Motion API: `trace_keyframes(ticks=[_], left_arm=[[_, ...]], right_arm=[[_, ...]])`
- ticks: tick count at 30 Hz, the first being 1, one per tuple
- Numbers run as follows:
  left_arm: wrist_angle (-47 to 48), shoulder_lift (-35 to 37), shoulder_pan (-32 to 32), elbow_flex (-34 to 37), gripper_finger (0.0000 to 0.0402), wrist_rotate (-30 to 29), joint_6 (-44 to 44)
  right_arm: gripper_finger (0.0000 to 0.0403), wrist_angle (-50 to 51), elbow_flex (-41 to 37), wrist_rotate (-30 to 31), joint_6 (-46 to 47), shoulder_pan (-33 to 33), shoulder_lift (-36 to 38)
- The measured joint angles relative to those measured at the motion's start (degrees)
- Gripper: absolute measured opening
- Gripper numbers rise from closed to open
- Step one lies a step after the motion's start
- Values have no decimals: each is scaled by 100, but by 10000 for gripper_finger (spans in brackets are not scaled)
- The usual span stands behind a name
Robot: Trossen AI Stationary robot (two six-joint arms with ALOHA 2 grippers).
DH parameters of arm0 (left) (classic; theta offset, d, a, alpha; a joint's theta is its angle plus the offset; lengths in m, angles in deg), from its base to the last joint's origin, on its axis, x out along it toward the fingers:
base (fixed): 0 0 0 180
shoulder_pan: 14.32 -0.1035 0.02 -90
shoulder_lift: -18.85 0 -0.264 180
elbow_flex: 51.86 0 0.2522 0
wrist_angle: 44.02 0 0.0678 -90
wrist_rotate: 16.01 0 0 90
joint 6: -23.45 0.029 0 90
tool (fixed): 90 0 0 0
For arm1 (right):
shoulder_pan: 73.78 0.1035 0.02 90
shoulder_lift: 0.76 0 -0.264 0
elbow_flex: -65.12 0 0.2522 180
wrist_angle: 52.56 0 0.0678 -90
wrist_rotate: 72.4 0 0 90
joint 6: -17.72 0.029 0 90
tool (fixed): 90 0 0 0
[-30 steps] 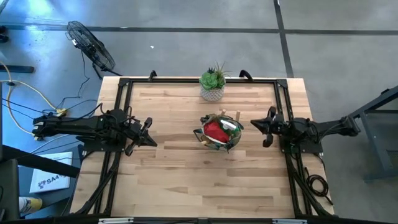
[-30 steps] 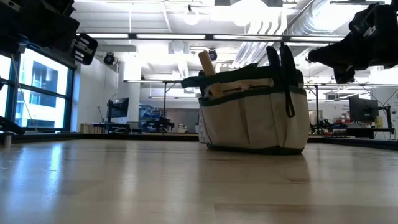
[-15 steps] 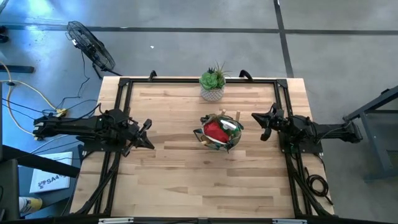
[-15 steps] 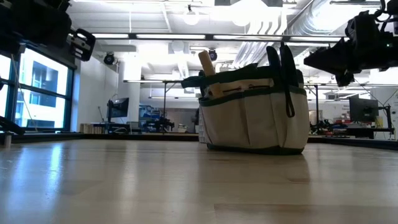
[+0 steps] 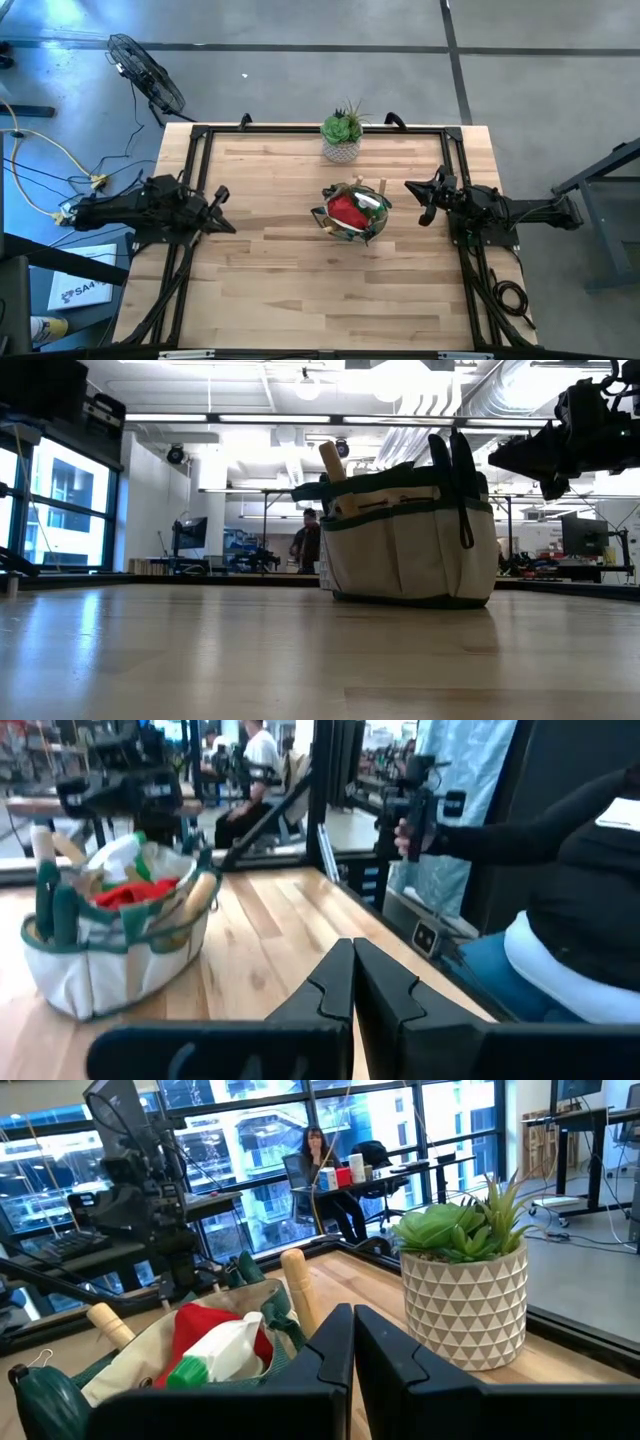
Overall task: Pick & Place Garden tools in Gardening bag
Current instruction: Return to Home Position
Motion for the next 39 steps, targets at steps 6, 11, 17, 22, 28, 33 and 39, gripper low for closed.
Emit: trace_keyframes(ticks=[6, 11, 17, 22, 28, 33, 39], left_arm=[[-29, -13, 0, 185, 0, -167, -56], [-252, -16, 0, 349, 0, -246, -71], [-428, -16, 0, 705, 0, -799, -28], [-1102, -49, 0, 942, 0, -786, 279], [-1088, -130, -2, 966, 0, -1038, 479], [-1070, -382, -2, 970, 0, -1071, 850], [-1241, -568, -2, 997, 0, -1069, 878]], right_arm=[[4, -11, 0, 2, -2, 0, -2], [4, -52, 0, 6, -4, 0, -2], [4, -62, 0, 7, -4, 0, -2], [4, -71, 0, 7, -4, 0, -2], [4, -76, 0, 7, -4, 0, -2], [4, -78, 0, 6, -4, 0, -2], [4, -80, -2, 5, -4, 0, -2]])
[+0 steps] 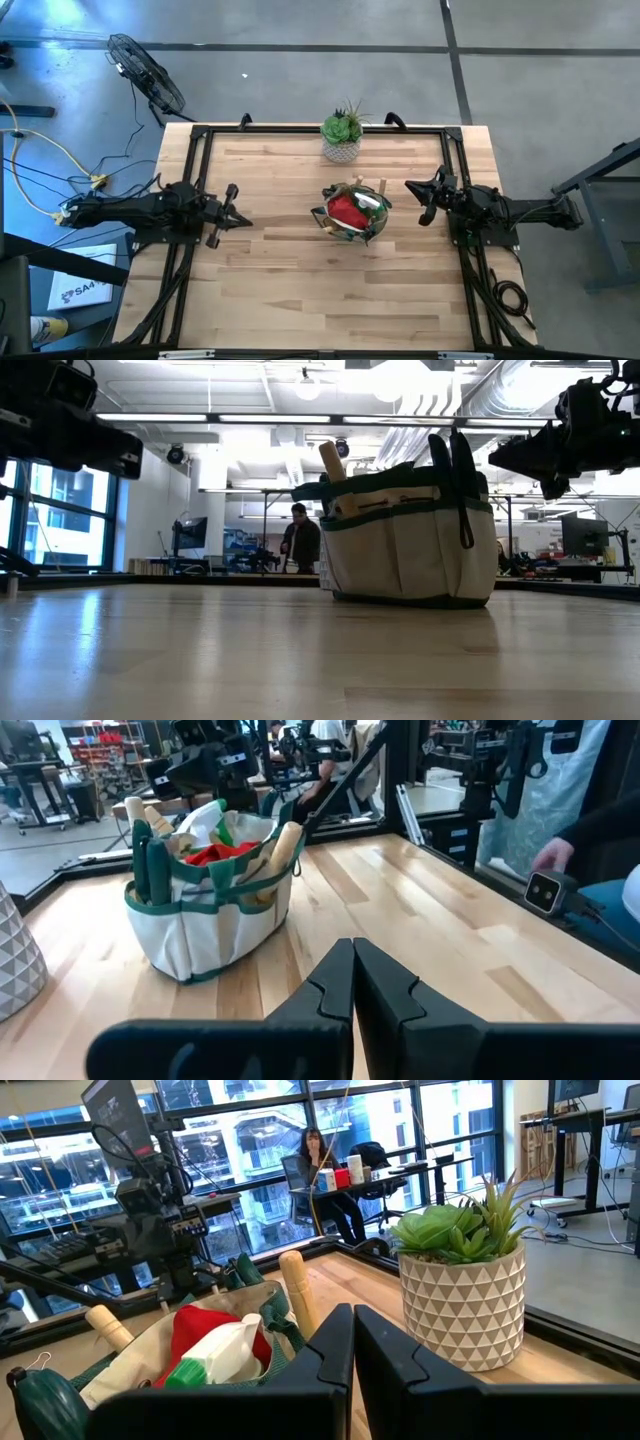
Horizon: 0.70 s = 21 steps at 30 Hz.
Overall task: Pick & Place Garden tools in Gardening bag
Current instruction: Return to Home Position
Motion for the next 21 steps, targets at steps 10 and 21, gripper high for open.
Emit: trace_keyframes(ticks=[10, 21], left_arm=[[-34, 4, 0, 0, 0, 9, -4], [-47, 4, 0, 0, 0, 17, -9]], right_arm=[[4, -2, 1, -1, 0, 0, 0], [4, -4, -1, -1, 0, 0, 0]])
